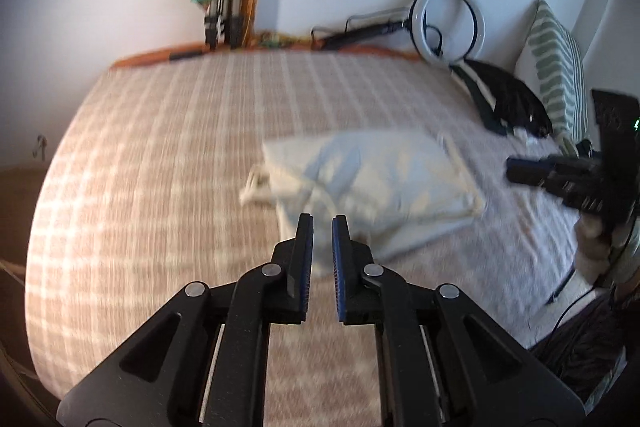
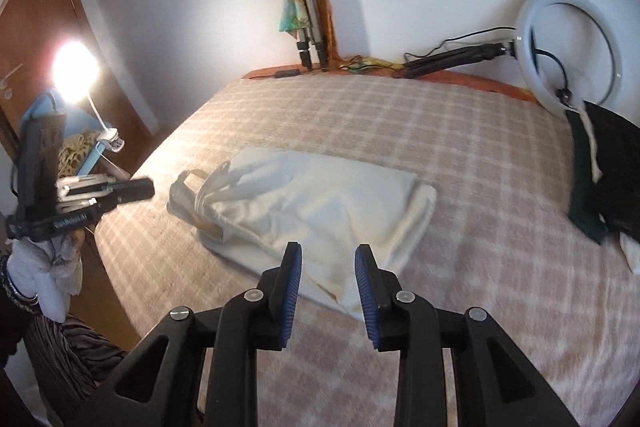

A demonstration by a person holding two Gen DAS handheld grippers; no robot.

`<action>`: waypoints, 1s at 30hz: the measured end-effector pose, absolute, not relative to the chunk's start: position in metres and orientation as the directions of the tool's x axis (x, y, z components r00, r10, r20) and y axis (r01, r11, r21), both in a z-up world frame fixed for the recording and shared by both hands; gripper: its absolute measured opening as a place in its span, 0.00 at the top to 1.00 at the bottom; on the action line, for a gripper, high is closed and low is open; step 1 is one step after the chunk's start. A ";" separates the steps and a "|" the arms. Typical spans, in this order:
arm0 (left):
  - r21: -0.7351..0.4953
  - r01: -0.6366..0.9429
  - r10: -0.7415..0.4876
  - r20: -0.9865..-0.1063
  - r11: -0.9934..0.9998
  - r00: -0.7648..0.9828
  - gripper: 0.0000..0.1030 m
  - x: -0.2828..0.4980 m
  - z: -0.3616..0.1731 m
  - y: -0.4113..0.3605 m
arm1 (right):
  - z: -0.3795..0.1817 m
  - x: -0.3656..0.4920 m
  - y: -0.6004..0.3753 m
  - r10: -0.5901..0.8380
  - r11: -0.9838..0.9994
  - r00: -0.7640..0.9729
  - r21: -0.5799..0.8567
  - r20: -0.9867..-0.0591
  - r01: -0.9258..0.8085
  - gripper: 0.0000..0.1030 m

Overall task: Fold small clothes
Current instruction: 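Fold the strap end over onto the folded hem with both grippers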

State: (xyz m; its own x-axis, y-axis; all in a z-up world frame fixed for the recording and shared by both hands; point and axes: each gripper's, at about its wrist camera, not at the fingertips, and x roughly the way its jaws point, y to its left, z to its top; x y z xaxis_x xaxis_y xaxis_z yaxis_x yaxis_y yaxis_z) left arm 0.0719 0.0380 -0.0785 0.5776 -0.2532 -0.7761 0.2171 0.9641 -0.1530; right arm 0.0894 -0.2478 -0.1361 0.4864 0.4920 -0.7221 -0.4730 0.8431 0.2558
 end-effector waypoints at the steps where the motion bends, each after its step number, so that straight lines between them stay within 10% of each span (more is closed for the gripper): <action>1: -0.146 0.219 -0.250 -0.767 0.965 0.591 0.93 0.081 -0.074 0.034 | -0.141 0.095 -0.243 0.490 0.843 0.479 0.255 -0.728 -0.473 0.72; 16: -0.140 0.229 -0.214 -0.916 0.963 0.339 0.93 0.127 -0.150 0.017 | -0.189 0.108 -0.220 0.446 0.849 0.322 0.281 -0.835 -0.446 0.72; 30: -0.197 0.201 -0.267 -0.863 0.960 0.429 0.93 0.060 -0.134 0.038 | -0.173 0.058 -0.242 0.489 0.823 0.289 0.325 -0.823 -0.466 0.72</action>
